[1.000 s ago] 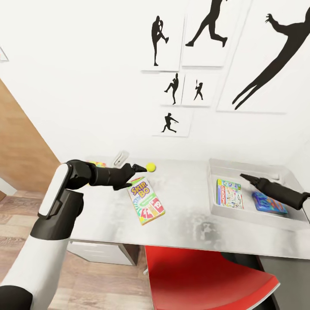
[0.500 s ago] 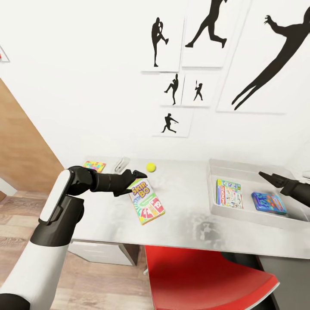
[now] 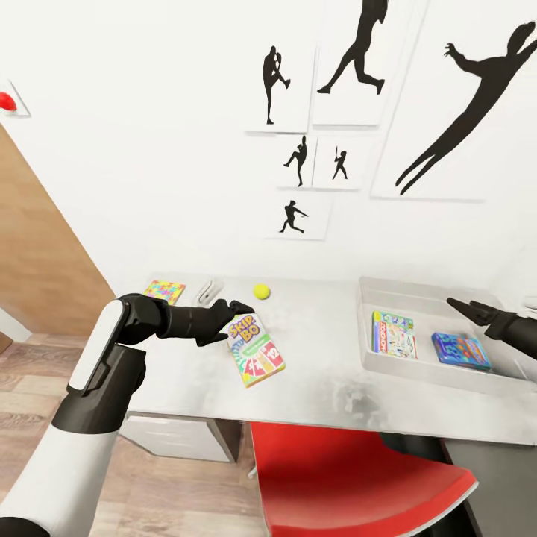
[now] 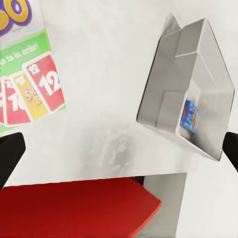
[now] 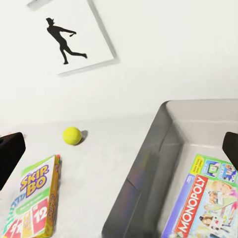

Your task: Put all the toys in the child's room - the three board games (two on the bed and one on the table), the two jigsaw puzzles on the table, and the tennis ball on the table - inside the toy box on the table in the child's room.

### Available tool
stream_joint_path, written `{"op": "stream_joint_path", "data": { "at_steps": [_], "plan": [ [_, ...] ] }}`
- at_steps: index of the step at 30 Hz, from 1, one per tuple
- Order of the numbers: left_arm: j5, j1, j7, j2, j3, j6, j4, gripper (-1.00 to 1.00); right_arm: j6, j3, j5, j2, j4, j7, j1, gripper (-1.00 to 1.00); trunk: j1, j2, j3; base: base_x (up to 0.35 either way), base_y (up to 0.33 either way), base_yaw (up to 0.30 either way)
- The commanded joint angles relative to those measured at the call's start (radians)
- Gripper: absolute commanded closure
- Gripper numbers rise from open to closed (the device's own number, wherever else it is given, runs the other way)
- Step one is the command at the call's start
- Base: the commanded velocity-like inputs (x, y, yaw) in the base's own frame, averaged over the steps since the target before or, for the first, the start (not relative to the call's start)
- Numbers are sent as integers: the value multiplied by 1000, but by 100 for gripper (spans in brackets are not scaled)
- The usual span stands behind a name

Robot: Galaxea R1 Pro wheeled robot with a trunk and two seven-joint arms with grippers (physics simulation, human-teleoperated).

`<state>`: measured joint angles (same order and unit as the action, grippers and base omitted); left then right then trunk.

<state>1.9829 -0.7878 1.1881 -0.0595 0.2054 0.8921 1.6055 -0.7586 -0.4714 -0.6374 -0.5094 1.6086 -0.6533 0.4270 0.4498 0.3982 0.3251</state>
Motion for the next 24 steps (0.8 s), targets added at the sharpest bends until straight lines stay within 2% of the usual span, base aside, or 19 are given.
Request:
{"op": "stream_joint_path", "data": {
  "at_steps": [1,9,13,20,21,22,23,24],
  "plan": [
    [8,-1,10,0,0,3,1,-100,-7,-1,-2,-1,2,-2,1,-100,0,2,0,-294,17,0],
    [8,-1,10,-1,0,4,1,-100,-11,3,-2,0,5,-2,1,-100,0,2,-13,-88,15,0],
    [8,0,11,-2,0,4,1,-100,-36,8,-2,3,5,1,1,-100,0,2,-19,-9,2,0],
    [6,25,15,-5,-2,4,0,-100,-57,8,30,6,5,5,3,-100,0,2,-31,7,89,0],
    [4,36,17,-8,-2,5,0,-100,-123,31,47,5,5,45,59,-100,0,2,-32,116,309,0],
    [4,36,17,-9,-2,5,0,-100,-133,47,51,6,5,67,74,-100,0,2,-34,122,313,0],
    [4,38,17,-10,-2,6,0,-100,-156,146,65,9,5,196,123,-100,0,2,-35,123,325,0],
    [4,39,17,-10,-2,6,0,-100,-159,172,66,10,5,227,131,-100,0,2,-37,121,328,0]
  ]
}}
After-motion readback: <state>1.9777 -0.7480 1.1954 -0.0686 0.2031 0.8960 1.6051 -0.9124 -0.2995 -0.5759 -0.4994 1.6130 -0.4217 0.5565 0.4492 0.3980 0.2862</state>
